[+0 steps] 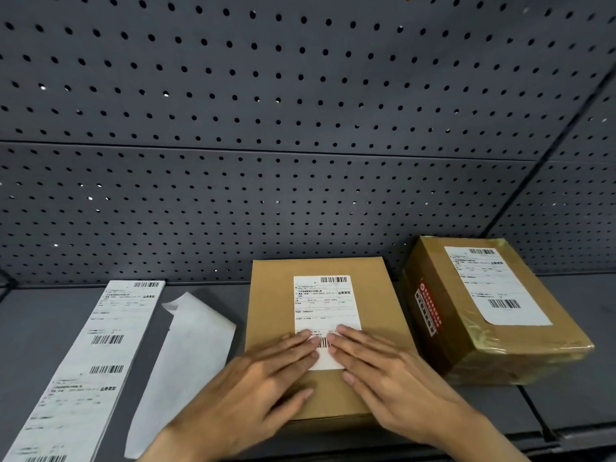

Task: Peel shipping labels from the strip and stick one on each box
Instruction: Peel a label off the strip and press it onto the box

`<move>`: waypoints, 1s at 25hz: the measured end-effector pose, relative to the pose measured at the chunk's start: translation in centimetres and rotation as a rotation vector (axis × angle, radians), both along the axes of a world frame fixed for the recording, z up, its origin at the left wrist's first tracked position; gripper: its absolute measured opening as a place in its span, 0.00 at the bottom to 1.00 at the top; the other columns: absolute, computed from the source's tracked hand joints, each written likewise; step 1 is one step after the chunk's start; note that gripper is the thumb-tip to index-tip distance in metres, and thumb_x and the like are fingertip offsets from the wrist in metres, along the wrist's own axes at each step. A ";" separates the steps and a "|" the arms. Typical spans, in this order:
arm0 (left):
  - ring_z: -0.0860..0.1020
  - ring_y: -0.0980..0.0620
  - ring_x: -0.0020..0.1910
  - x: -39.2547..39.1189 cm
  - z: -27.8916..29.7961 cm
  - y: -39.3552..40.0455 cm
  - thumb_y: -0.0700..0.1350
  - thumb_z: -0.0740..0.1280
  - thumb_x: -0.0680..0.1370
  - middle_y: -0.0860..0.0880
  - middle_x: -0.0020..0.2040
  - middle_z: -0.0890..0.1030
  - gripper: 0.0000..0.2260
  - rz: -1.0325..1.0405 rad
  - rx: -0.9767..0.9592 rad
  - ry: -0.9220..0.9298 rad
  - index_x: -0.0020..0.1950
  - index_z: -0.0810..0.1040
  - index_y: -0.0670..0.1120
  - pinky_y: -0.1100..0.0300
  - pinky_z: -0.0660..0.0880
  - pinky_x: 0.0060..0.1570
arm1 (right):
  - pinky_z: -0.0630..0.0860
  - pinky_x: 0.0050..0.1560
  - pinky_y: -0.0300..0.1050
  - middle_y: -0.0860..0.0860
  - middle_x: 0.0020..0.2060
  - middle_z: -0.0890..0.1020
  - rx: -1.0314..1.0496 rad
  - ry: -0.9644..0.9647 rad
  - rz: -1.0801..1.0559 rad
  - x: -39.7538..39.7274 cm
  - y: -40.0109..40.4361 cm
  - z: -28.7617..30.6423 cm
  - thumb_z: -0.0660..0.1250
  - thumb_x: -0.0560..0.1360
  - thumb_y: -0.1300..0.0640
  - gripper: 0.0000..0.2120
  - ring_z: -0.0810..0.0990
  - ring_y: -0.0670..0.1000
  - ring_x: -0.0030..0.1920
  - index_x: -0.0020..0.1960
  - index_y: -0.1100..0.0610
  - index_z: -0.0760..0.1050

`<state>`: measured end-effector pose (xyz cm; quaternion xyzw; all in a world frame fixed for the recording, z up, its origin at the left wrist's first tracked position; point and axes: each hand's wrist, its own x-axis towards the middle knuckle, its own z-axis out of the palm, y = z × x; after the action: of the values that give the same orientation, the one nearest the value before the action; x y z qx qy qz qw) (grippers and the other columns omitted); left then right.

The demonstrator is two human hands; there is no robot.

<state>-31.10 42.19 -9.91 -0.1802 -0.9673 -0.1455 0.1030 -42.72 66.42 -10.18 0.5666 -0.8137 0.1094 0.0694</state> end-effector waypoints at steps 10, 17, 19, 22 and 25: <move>0.73 0.53 0.71 2.0 -1.0 -0.9 0.51 0.71 0.77 0.50 0.68 0.78 0.17 0.096 0.202 0.248 0.61 0.84 0.42 0.52 0.75 0.66 | 0.76 0.69 0.48 0.53 0.71 0.77 -0.180 0.042 -0.138 0.3 6.2 -0.4 0.67 0.80 0.48 0.22 0.74 0.50 0.73 0.67 0.61 0.79; 0.69 0.59 0.72 5.6 -1.3 -0.8 0.72 0.72 0.60 0.61 0.72 0.71 0.44 0.713 0.917 -0.196 0.74 0.68 0.58 0.56 0.66 0.70 | 0.70 0.70 0.41 0.38 0.70 0.74 -0.516 -1.010 -0.720 2.6 5.5 -0.8 0.75 0.53 0.23 0.50 0.73 0.34 0.67 0.71 0.39 0.69; 0.72 0.59 0.69 5.8 -1.8 0.9 0.72 0.74 0.56 0.61 0.68 0.76 0.45 0.753 1.166 -0.315 0.71 0.71 0.59 0.55 0.67 0.70 | 0.73 0.60 0.35 0.42 0.62 0.81 -0.573 -1.225 -0.828 3.3 4.6 -0.7 0.80 0.50 0.28 0.51 0.77 0.34 0.59 0.69 0.45 0.73; 0.72 0.67 0.65 5.6 -1.4 3.7 0.65 0.75 0.67 0.64 0.67 0.76 0.32 0.821 1.322 -0.303 0.69 0.72 0.62 0.62 0.66 0.65 | 0.72 0.46 0.32 0.41 0.50 0.86 -0.686 -1.407 -0.910 4.6 3.3 0.0 0.84 0.59 0.39 0.40 0.82 0.40 0.50 0.65 0.51 0.75; 0.72 0.69 0.59 5.1 -1.0 5.0 0.53 0.75 0.71 0.63 0.64 0.77 0.23 0.886 1.501 -0.263 0.64 0.73 0.62 0.64 0.68 0.56 | 0.70 0.45 0.34 0.43 0.50 0.82 -0.805 -1.459 -0.961 5.4 2.2 0.1 0.83 0.66 0.49 0.32 0.79 0.41 0.50 0.64 0.50 0.71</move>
<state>-26.02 47.20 -10.87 0.3450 -0.6016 -0.7089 0.1289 -37.27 68.67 -10.06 -0.1010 -0.7032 0.6660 -0.2272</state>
